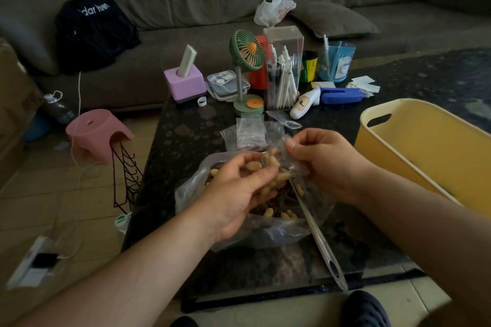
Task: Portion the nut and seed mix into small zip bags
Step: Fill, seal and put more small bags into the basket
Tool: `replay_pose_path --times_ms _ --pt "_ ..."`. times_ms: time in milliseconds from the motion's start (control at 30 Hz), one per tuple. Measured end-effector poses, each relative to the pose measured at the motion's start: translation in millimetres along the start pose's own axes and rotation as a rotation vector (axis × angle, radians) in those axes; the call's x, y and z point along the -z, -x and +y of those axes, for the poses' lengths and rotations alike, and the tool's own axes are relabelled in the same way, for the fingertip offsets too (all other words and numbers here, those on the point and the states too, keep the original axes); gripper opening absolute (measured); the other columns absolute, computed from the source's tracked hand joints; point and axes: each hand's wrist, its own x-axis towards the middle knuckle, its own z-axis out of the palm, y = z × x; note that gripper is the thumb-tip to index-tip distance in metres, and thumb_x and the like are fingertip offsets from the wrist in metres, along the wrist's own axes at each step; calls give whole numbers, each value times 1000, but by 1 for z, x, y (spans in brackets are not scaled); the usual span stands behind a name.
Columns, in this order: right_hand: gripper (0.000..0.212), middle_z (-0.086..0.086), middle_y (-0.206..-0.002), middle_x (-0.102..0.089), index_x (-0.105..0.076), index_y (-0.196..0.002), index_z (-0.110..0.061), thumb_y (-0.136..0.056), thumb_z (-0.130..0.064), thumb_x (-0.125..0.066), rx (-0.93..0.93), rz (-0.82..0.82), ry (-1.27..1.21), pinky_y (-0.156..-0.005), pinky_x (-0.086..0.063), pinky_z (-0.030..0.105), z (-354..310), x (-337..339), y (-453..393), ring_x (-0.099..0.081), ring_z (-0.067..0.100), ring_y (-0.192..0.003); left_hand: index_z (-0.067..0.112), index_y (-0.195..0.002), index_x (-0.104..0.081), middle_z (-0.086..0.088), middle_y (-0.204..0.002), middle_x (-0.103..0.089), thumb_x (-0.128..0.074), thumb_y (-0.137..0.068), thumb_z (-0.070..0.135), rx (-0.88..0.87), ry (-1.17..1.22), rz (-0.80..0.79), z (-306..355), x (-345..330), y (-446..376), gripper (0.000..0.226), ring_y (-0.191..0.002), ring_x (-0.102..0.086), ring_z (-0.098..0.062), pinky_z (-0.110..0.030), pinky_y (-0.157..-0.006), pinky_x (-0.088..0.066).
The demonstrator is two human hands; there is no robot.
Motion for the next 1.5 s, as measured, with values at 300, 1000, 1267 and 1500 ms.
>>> replay_pose_path --times_ms 300,1000,1267,1500 --pt "31 11 -109 -75 -71 -117 -18 -87 -21 -79 -101 -257 300 -89 -55 44 9 23 -2 -69 27 -97 9 -114 -74 -11 -104 -81 -77 -80 25 -127 25 24 13 6 -2 37 -94 -79 -21 -36 -83 -65" --pt "21 4 -102 -78 -69 -107 -14 -91 -27 -74 68 -185 233 -91 -60 49 14 1 2 -75 27 -99 19 -118 -72 -5 -108 -80 -64 -104 23 -186 -226 179 5 5 -7 17 -103 -77 -24 -46 -89 -64" --pt "28 9 -106 -79 -67 -122 -14 -94 -20 -72 63 -163 199 -94 -61 50 14 0 0 -77 27 -101 20 -119 -73 -8 -114 -79 -60 -103 40 -190 -195 112 3 0 -2 29 -110 -76 -26 -50 -99 -60" --pt "45 20 -122 -72 -65 -124 -5 -86 -27 -75 -32 -237 26 -88 -62 52 17 2 -1 -73 35 -110 35 -133 -64 0 -119 -77 -86 -76 8 -201 -192 -32 -3 2 -5 67 -115 -74 -18 -36 -95 -61"
